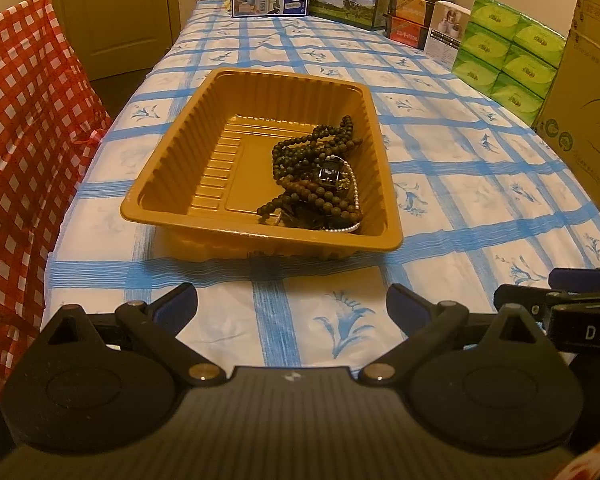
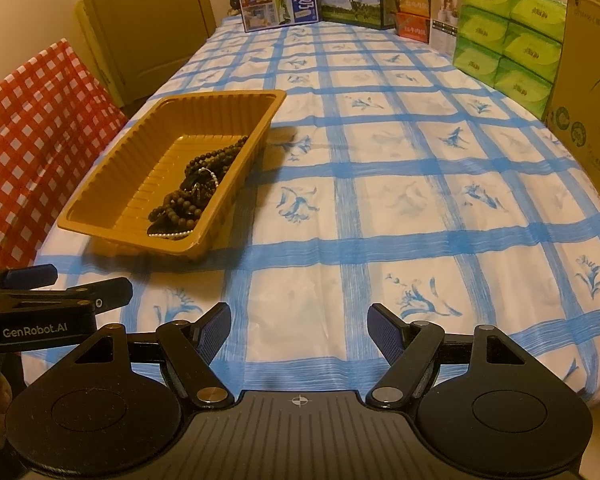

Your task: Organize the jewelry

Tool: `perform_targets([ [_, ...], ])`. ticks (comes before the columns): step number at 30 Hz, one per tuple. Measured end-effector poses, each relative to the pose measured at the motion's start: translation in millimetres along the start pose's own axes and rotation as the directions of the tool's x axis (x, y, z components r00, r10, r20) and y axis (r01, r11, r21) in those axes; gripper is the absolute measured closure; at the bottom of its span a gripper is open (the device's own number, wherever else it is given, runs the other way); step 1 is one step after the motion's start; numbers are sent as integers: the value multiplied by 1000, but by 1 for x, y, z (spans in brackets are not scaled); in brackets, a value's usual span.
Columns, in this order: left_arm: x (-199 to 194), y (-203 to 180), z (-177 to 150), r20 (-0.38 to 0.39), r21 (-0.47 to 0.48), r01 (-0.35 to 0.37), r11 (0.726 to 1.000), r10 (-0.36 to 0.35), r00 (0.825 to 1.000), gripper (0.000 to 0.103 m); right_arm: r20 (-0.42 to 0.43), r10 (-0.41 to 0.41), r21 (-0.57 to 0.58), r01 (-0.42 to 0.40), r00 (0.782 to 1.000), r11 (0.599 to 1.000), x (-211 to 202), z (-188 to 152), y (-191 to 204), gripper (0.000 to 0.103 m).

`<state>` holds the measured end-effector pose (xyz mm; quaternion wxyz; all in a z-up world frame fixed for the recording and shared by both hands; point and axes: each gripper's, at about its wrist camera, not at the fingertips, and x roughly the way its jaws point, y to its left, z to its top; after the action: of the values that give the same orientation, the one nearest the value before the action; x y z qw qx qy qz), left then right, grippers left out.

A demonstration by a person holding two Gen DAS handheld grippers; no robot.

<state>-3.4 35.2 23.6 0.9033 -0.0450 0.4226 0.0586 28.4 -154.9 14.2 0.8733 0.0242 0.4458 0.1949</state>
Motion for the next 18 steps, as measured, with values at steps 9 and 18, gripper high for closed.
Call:
perform_targets([
  [9,0,0,0,1,3,1,1000,-1,1000,3,1,-1,0,1,1000,1000,2,1,0,28],
  [18,1,0,0,3,6,3,1000,-3,1000,3,2,-2,0,2,1000,1000,1,1,0,28],
])
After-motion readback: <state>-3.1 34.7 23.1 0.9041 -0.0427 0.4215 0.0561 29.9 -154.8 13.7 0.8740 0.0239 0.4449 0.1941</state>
